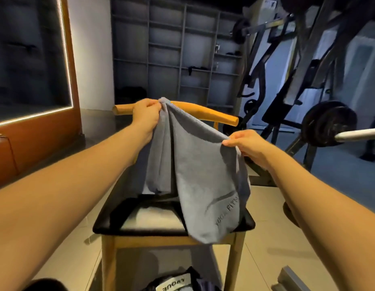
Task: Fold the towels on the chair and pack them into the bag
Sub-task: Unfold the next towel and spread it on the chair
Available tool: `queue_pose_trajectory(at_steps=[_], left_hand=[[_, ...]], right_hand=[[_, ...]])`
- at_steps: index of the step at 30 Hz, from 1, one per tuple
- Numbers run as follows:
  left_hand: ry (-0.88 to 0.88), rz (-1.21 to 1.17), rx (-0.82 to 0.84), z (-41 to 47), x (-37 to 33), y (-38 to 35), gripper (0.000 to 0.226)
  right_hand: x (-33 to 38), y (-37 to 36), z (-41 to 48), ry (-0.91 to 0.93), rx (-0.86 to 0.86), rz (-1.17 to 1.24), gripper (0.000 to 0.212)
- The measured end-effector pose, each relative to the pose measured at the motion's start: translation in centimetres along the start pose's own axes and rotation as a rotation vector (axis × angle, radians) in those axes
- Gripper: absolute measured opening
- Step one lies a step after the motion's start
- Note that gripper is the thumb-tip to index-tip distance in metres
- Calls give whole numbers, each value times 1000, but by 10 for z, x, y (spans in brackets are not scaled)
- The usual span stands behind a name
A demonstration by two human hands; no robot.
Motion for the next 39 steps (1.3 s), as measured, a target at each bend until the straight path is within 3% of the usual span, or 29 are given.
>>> queue_pose_trajectory(at_steps=[4,7,9,12,15,18,22,24,26,28,30,33,35,39], left_hand=[[-231,-71,-139,-5,-16,8,12],[-350,-15,-90,-27,-3,13,11],[-383,232,79,-37,28,8,12],[-269,883,561,-55,108,-8,21],[-135,1265,748,-61,166,0,20],[-98,1180,742,-59,174,-1,16],[-134,671,435,-53,158,-8,18],[-114,579,413,-58,156,-15,19],[-117,616,456,-67,156,-26,20],[-97,596,508,-75,158,-34,19],[-73,568,519,-78,164,-39,17],[-73,614,521,-81,171,-46,15],[-74,634,528,-84,171,-51,14],[-24,626,531,-89,171,-57,12]], right_hand=[[30,21,16,278,-317,-118,14],[30,27,4,464,-425,-213,12],[7,11,-11,458,-294,-253,15],[-48,-42,-43,328,128,-346,24],[-94,-85,-74,225,353,-481,9],[-102,-108,-99,250,533,-576,11],[-103,-108,-112,212,624,-508,15],[-103,-96,-105,174,489,-400,18],[-110,-73,-95,89,247,-296,19],[-125,-45,-85,-21,-33,-314,18],[-142,-26,-82,-147,-180,-370,25],[-159,-31,-85,-297,-98,-406,49],[-161,-38,-83,-301,-64,-544,61],[-159,-48,-77,-225,-51,-793,58]])
Point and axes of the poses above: each hand's wrist, its own z-axis towards the middle knuckle, its own y-axis out of the back of the hand, x = y × z, the point moved 6 cm from there along z, towards the middle knuckle, and after that the axes turned 15 degrees about y, right-handed, at the moved point
